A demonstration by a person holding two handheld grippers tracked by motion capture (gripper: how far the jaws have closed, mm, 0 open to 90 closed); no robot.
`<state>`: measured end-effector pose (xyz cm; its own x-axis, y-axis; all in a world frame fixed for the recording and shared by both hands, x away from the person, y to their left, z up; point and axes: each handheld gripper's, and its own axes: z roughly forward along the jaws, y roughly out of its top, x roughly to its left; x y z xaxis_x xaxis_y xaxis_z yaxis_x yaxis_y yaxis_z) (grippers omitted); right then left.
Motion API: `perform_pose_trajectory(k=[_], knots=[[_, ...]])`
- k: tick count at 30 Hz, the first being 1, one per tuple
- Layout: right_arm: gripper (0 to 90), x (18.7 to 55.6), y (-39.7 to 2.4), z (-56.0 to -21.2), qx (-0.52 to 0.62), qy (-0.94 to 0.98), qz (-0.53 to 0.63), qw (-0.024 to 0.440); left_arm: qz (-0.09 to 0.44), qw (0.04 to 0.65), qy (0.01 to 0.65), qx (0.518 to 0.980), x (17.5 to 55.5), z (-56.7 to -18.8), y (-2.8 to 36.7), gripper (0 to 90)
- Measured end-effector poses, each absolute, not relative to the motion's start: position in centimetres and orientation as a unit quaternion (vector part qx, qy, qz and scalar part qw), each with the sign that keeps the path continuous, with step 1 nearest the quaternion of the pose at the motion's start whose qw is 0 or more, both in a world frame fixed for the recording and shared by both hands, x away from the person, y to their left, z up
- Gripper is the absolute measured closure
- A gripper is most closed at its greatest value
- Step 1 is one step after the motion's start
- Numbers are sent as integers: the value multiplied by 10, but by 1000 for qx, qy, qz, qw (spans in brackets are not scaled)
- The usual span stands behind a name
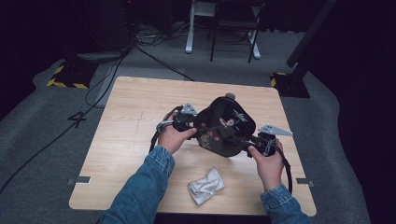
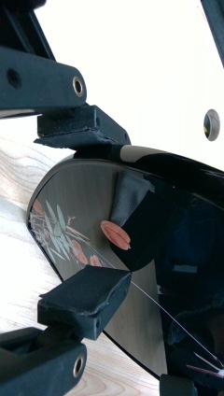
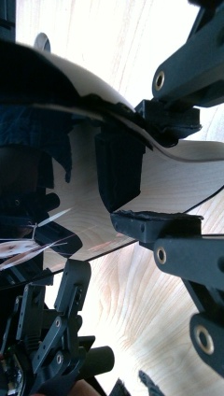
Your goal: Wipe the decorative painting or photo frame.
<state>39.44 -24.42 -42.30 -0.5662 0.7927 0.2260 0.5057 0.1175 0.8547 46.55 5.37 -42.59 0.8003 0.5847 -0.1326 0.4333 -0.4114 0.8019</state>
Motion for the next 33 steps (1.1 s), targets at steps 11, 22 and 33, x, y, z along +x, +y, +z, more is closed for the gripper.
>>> perform_pose_trajectory(k=[11, 22, 33], knots=[[588, 399, -237, -412, 415, 744, 503, 146, 96, 439, 331, 830, 455, -416, 63, 339], [572, 412, -213, -405, 369, 775, 493, 141, 117, 425, 369, 818, 439, -415, 89, 355], [551, 428, -184, -407, 324, 795, 500, 114, 140, 407, 415, 802, 416, -416, 119, 393]])
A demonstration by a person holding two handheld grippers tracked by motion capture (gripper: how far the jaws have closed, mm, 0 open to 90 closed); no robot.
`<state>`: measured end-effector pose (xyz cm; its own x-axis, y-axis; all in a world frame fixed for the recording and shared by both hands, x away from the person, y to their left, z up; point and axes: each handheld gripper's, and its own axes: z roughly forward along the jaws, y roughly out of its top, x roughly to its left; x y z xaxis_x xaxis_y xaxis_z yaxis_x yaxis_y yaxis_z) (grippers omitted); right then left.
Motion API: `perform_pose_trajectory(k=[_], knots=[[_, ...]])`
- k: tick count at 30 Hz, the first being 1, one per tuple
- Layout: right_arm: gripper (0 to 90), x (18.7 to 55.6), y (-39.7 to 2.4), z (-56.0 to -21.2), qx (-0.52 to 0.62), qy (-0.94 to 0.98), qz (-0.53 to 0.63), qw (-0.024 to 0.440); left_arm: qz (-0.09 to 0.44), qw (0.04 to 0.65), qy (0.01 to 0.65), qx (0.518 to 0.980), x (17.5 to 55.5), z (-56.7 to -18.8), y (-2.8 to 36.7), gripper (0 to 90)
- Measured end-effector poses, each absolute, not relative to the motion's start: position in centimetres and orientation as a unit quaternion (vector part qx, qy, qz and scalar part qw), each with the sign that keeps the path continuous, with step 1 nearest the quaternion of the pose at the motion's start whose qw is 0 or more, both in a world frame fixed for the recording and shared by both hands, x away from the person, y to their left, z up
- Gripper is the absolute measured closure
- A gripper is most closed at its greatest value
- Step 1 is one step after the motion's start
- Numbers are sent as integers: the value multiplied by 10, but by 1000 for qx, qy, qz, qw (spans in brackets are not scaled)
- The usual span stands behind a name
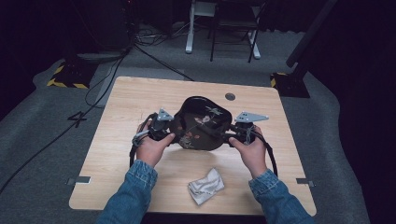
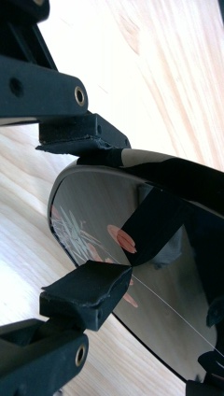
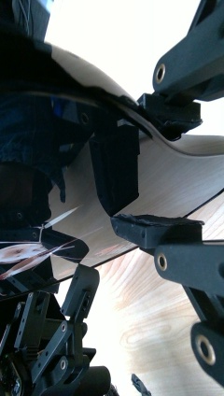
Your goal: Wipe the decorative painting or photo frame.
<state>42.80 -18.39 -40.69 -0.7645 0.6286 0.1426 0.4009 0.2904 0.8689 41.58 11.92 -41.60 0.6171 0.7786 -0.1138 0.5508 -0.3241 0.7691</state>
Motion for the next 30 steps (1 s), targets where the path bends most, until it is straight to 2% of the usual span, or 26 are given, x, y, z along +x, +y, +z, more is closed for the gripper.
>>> perform_pose_trajectory(k=[9, 14, 19, 30], knots=[[543, 447, -163, -417, 274, 812, 509, 76, 148, 391, 444, 793, 399, -421, 141, 444], [492, 454, -159, -420, 264, 816, 509, 75, 156, 391, 442, 792, 388, -419, 141, 475], [481, 460, -159, -421, 251, 819, 511, 70, 157, 392, 442, 791, 384, -420, 138, 418], [433, 472, -161, -422, 257, 824, 500, 68, 156, 397, 425, 798, 389, -420, 132, 351]])
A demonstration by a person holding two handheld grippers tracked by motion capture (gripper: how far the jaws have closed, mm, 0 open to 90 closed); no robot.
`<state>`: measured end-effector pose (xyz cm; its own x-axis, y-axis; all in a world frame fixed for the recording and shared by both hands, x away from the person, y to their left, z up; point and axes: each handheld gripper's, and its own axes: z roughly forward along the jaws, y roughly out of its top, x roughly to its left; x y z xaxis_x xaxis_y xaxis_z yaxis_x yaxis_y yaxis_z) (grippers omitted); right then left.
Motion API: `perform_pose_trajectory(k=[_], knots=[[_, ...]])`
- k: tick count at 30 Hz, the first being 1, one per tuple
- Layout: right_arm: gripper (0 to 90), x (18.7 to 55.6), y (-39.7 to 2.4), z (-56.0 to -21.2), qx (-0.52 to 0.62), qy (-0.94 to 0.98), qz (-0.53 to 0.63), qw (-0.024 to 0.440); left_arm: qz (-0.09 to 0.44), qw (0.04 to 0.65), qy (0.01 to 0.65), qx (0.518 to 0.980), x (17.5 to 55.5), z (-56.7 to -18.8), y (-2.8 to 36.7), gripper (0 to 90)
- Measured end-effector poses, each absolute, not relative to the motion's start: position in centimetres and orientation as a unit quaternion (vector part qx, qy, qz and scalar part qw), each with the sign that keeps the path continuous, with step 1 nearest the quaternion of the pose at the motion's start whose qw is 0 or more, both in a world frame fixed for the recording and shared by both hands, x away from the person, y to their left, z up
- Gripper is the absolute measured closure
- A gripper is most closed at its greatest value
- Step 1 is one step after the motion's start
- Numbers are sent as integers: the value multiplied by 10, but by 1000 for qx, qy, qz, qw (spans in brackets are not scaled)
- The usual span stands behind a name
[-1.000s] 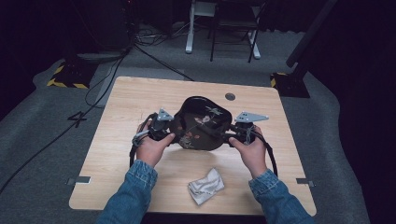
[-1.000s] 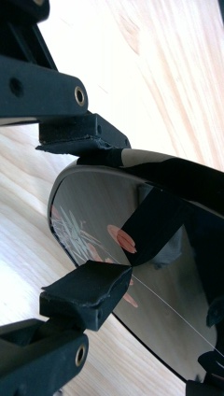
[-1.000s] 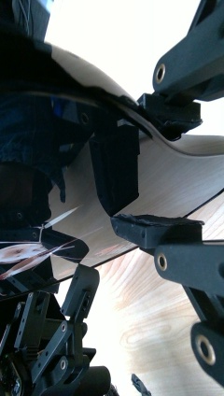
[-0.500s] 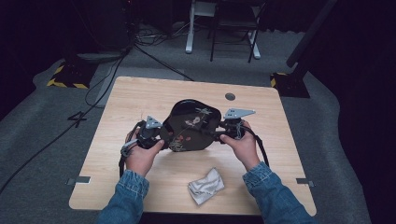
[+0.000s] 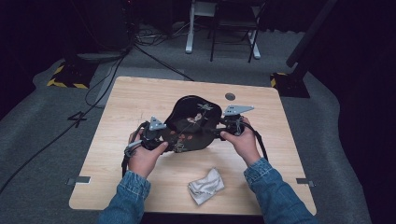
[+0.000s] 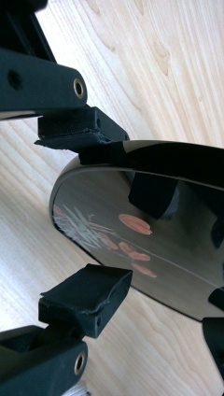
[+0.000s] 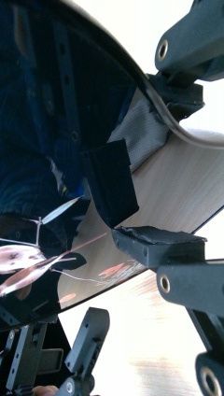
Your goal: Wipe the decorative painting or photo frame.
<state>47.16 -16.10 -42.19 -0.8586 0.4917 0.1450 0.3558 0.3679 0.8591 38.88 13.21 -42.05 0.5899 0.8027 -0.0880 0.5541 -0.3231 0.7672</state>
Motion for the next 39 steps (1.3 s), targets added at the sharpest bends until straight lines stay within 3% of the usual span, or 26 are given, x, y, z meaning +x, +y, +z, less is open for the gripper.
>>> perform_pose_trajectory(k=[4, 6, 14, 17, 22, 24, 26, 39], knots=[[408, 473, -161, -422, 256, 823, 502, 69, 144, 408, 427, 794, 389, -421, 134, 360], [348, 472, -162, -422, 258, 818, 509, 67, 140, 411, 429, 792, 390, -421, 134, 359], [269, 462, -177, -414, 274, 804, 517, 106, 150, 418, 414, 794, 395, -420, 134, 238], [315, 449, -188, -410, 291, 796, 515, 128, 163, 411, 394, 806, 396, -420, 137, 157], [451, 413, -202, -403, 324, 788, 501, 151, 142, 429, 391, 802, 397, -422, 142, 159], [547, 391, -203, -402, 326, 800, 484, 141, 151, 434, 383, 802, 399, -421, 143, 168], [576, 373, -199, -404, 328, 809, 471, 128, 154, 435, 378, 803, 400, -420, 143, 183], [487, 321, -147, -438, 301, 878, 366, 60, 134, 463, 355, 801, 407, -417, 138, 240]])
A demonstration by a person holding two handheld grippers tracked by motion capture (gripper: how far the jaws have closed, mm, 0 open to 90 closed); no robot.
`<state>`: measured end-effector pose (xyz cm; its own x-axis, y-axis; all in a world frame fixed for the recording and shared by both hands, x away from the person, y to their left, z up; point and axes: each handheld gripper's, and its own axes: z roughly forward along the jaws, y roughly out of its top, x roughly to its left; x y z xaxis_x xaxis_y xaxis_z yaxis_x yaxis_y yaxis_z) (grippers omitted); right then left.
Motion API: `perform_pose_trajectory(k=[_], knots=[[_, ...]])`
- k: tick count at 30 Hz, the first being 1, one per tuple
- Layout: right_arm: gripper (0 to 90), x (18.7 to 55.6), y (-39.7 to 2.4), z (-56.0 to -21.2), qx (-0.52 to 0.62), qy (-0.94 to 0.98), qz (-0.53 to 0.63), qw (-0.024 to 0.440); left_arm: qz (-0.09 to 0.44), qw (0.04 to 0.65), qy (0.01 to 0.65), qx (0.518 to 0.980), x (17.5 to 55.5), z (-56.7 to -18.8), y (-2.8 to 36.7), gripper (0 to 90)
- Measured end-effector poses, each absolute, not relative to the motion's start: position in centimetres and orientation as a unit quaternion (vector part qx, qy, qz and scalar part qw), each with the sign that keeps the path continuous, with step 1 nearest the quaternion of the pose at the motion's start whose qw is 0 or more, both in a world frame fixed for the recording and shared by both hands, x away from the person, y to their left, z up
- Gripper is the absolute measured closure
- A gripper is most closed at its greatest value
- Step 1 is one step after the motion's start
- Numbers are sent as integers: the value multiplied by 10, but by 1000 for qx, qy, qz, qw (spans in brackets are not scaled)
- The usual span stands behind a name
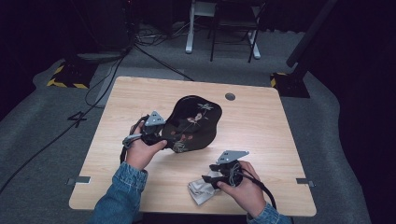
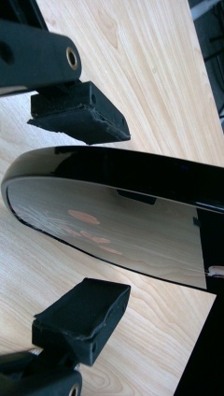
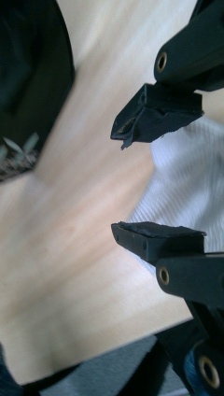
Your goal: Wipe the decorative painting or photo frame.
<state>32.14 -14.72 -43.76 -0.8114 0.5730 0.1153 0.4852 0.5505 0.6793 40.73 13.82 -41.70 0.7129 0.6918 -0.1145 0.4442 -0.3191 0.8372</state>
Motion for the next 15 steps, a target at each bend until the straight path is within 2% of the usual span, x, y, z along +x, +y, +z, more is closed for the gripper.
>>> perform_pose_trajectory(k=[4, 7, 15], knots=[[430, 312, -139, -450, 300, 895, 325, 58, 119, 470, 354, 800, 411, -421, 137, 248], [305, 310, -133, -463, 294, 906, 296, 71, 118, 468, 351, 802, 410, -421, 135, 248], [242, 312, -131, -479, 295, 916, 261, 76, 109, 466, 348, 806, 410, -421, 133, 257]])
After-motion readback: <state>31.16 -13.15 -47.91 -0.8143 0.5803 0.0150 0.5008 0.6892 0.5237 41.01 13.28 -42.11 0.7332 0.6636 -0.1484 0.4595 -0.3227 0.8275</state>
